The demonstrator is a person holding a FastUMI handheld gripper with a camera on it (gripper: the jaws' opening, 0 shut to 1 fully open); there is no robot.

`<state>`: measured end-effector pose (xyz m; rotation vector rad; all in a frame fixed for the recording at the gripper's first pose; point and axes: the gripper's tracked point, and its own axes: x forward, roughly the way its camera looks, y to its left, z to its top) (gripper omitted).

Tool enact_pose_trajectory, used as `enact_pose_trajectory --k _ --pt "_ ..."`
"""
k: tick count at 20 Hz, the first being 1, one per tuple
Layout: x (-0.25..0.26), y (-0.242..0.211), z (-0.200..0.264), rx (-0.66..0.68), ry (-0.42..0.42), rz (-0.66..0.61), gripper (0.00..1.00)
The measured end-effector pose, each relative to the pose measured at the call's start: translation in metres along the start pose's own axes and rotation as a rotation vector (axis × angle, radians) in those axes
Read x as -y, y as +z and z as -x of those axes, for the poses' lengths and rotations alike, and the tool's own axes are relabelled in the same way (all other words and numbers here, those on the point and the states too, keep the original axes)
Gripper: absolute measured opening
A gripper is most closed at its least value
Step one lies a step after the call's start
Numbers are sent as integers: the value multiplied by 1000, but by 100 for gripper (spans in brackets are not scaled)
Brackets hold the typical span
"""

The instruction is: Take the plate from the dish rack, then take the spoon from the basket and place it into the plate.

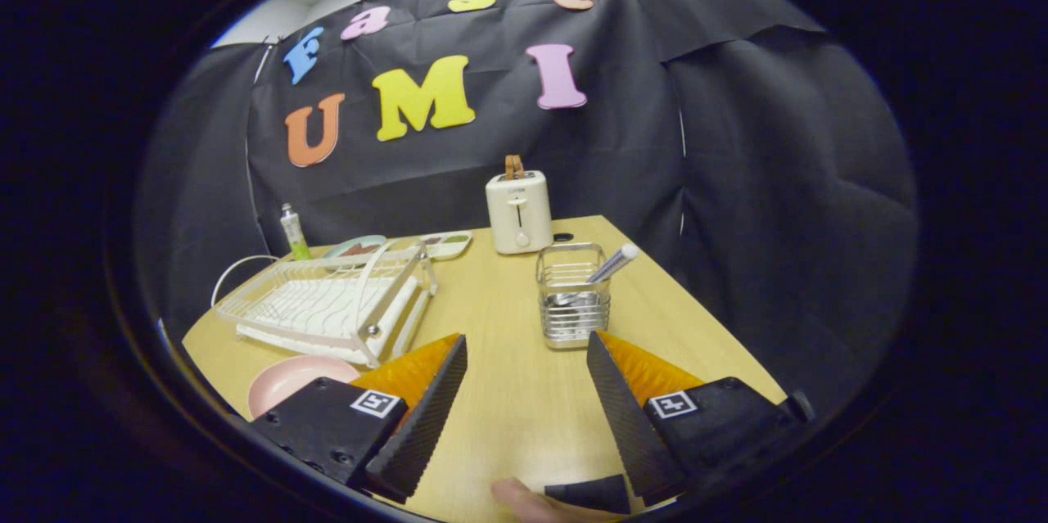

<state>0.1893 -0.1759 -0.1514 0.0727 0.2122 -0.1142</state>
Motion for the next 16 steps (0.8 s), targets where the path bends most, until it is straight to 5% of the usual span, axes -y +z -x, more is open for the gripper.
enact_pose_trajectory --k 4,8,16 --pt "46 27 -21 109 -89 -18 95" --pt "55 35 -46 115 -77 -60 88" --pt "47 51 -85 166 -108 -9 45"
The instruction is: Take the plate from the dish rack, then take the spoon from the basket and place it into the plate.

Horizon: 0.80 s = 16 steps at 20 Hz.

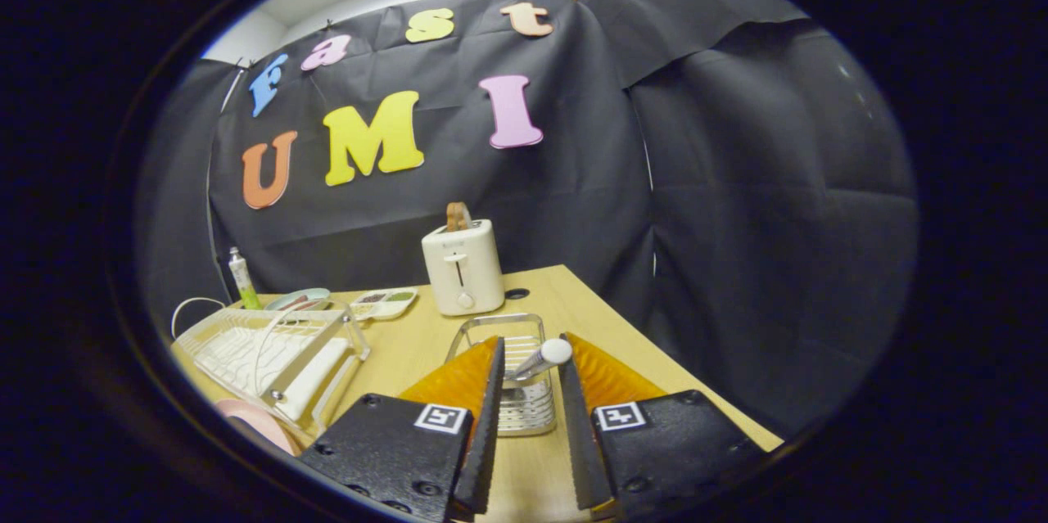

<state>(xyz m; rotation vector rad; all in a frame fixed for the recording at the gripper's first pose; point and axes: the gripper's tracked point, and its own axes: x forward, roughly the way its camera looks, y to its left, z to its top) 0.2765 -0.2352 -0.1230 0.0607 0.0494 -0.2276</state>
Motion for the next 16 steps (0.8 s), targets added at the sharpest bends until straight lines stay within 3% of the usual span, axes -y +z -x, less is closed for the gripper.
enact_pose_trajectory --k 2,6,9,16 --pt "-4 5 -3 1 -5 52 31" --pt "-17 17 -5 3 -18 174 20" --pt "-28 31 -6 2 -5 223 17" --pt "-29 71 1 12 -28 195 17"
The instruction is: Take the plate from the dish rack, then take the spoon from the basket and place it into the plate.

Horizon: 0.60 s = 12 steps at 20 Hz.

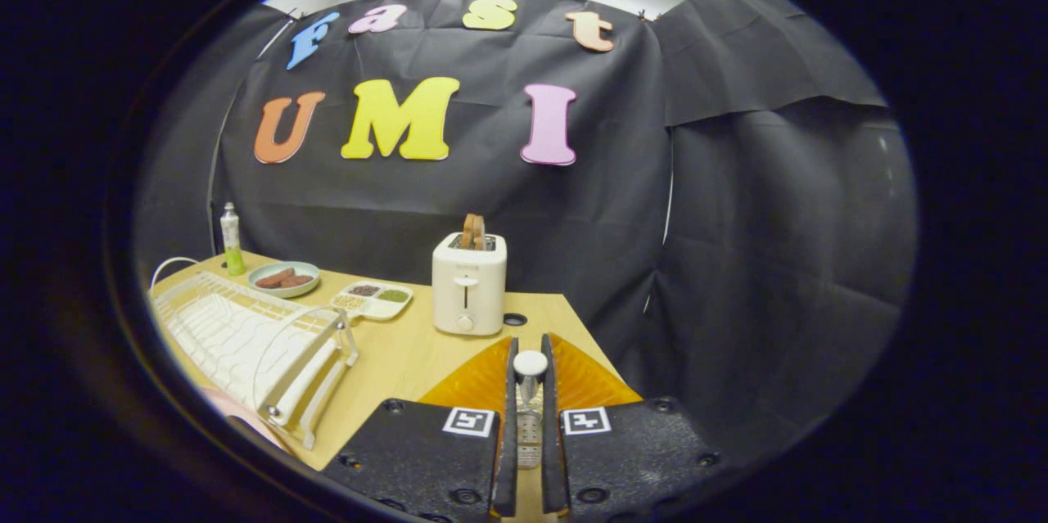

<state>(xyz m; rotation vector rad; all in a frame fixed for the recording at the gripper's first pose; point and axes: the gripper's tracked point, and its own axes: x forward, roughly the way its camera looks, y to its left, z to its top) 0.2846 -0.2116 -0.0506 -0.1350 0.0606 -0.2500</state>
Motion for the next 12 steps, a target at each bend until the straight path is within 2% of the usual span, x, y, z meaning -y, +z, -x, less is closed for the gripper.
enact_pose_trajectory --k 4,10,12 --pt "1 31 34 55 12 3 17" --pt "-28 68 102 133 83 22 17" --pt "-52 65 128 121 140 19 17"
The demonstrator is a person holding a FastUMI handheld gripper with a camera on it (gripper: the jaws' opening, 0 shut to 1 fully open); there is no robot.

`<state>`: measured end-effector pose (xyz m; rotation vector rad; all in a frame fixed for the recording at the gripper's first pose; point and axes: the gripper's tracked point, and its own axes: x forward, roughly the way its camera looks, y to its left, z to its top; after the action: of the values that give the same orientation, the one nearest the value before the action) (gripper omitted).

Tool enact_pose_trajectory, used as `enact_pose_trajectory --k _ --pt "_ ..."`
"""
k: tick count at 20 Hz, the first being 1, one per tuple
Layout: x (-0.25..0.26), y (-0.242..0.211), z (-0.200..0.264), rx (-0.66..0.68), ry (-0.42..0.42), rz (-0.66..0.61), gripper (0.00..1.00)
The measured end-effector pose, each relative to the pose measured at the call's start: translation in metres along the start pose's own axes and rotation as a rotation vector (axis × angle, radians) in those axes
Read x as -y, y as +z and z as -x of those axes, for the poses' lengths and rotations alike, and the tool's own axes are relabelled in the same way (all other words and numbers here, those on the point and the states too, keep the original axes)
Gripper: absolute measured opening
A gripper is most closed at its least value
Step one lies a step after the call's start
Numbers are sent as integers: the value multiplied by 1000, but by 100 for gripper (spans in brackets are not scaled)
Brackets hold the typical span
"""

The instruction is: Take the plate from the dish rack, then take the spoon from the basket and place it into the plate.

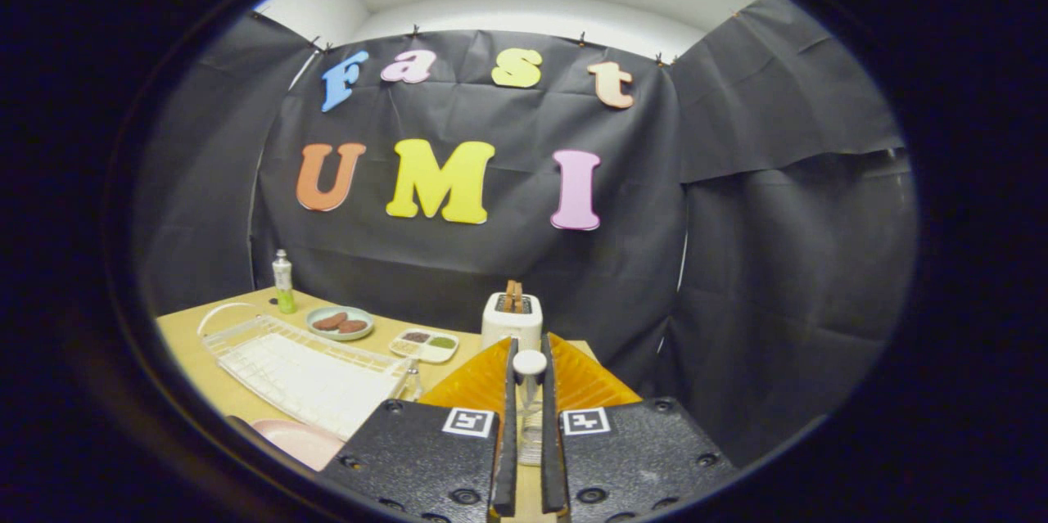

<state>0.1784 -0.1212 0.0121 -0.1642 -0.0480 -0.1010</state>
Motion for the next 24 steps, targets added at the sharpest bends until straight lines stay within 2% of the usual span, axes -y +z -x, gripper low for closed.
enact_pose_trajectory --k 4,6,12,18,24 --pt "-65 -9 37 -23 109 -25 17" --pt "-104 -26 53 -62 189 -16 17" --pt "-194 -80 79 -187 343 -56 17" --pt "-233 -121 67 -277 339 -76 17" --pt "-222 -125 54 -325 297 -124 20"
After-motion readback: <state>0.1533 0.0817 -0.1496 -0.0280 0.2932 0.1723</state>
